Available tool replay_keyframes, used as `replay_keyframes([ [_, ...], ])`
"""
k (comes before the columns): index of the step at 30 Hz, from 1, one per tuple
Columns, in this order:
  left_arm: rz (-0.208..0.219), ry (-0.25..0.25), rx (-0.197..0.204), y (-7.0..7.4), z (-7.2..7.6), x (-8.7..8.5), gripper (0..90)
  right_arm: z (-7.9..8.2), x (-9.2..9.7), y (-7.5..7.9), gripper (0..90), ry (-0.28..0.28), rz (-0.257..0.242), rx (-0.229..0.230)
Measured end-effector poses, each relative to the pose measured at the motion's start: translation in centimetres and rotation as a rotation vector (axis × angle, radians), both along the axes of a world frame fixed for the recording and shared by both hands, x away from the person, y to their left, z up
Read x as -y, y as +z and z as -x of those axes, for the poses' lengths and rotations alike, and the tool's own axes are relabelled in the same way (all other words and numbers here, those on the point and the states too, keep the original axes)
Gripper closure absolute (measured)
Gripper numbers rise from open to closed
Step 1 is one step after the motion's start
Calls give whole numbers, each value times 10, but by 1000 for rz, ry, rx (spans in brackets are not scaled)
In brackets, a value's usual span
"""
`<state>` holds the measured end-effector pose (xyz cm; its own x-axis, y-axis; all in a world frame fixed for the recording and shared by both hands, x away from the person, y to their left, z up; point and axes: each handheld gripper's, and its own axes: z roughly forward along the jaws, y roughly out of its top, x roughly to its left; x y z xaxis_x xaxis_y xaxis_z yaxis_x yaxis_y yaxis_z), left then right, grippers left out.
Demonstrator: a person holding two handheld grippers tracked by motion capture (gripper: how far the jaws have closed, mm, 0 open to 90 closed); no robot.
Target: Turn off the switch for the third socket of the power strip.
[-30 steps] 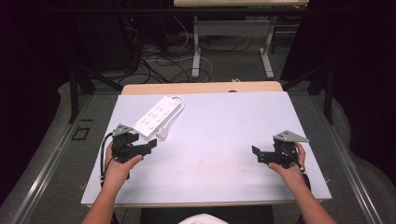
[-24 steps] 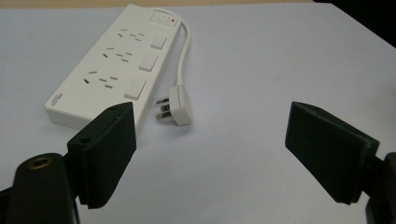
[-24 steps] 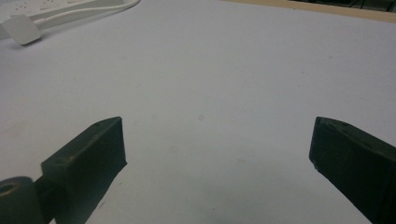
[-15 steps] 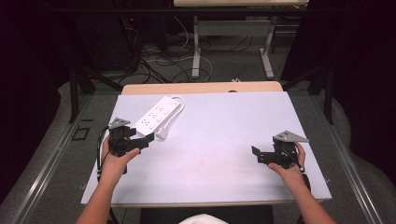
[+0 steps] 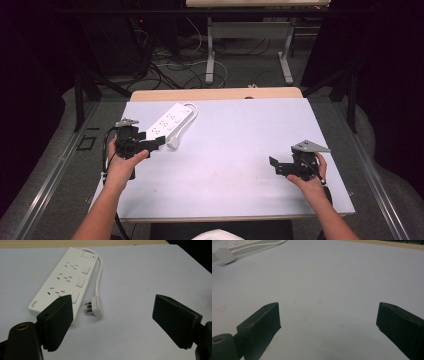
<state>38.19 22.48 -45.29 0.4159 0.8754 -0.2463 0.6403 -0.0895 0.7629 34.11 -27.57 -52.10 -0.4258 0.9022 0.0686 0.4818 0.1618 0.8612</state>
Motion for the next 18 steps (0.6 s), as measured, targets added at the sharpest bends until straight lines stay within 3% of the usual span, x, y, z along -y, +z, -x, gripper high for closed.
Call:
replay_keyframes([
  [3, -17, 2, -10, 2, -4, 2, 184, 0, -1, 0, 49, 0, -3, 2],
  [5, -15, 3, -45, 4, -6, 3, 191, 0, -1, 0, 49, -2, -1, 8],
  [18, -40, 3, -55, 15, -22, 12, 190, 0, -1, -1, 58, 3, -8, 0],
])
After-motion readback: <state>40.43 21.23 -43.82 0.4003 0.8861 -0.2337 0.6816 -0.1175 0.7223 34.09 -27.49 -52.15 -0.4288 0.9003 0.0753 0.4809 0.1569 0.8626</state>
